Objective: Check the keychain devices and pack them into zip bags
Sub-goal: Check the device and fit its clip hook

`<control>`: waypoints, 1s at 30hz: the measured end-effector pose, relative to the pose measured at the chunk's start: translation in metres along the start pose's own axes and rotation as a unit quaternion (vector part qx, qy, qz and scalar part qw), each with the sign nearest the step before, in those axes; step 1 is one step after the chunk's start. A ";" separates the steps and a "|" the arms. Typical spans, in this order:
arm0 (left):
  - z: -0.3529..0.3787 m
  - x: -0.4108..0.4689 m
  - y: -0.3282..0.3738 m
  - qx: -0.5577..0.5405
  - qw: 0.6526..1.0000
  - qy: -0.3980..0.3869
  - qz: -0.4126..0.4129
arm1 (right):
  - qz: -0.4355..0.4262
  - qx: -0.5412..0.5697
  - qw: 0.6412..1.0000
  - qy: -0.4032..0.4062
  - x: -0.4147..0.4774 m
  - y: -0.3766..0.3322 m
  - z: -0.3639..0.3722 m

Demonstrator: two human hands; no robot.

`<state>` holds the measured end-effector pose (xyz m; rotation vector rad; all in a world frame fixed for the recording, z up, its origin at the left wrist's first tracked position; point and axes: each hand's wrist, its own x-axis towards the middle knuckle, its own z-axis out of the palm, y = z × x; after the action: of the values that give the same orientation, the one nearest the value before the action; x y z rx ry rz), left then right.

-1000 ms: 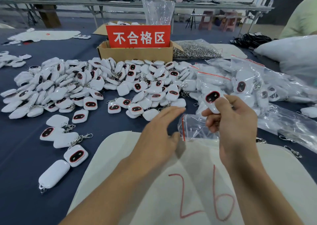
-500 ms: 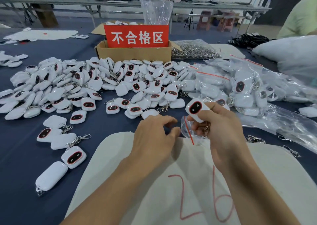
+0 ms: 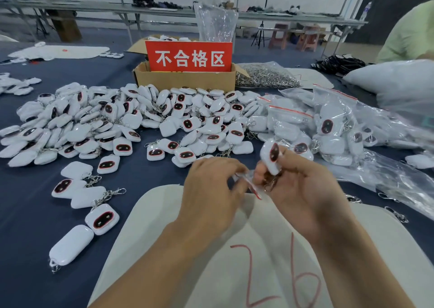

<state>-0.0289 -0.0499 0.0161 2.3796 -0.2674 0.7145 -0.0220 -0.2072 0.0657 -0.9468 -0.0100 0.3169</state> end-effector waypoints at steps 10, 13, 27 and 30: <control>-0.044 0.012 -0.014 0.076 0.938 0.338 -0.007 | -0.023 -0.060 0.996 0.061 0.004 0.000 -0.008; -0.029 0.005 -0.004 0.127 0.968 0.216 0.021 | -0.020 -0.067 0.996 0.063 0.004 0.005 -0.005; -0.008 0.004 -0.006 -0.056 0.983 -0.052 -0.168 | 0.028 -0.244 0.966 0.077 0.007 0.022 0.000; -0.007 0.004 -0.008 -0.109 0.978 -0.038 -0.174 | 0.022 -0.269 0.961 0.058 0.006 0.024 0.000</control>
<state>-0.0256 -0.0391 0.0187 2.1668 0.0416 0.4081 -0.0225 -0.1929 0.0459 -1.5073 0.0337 0.3060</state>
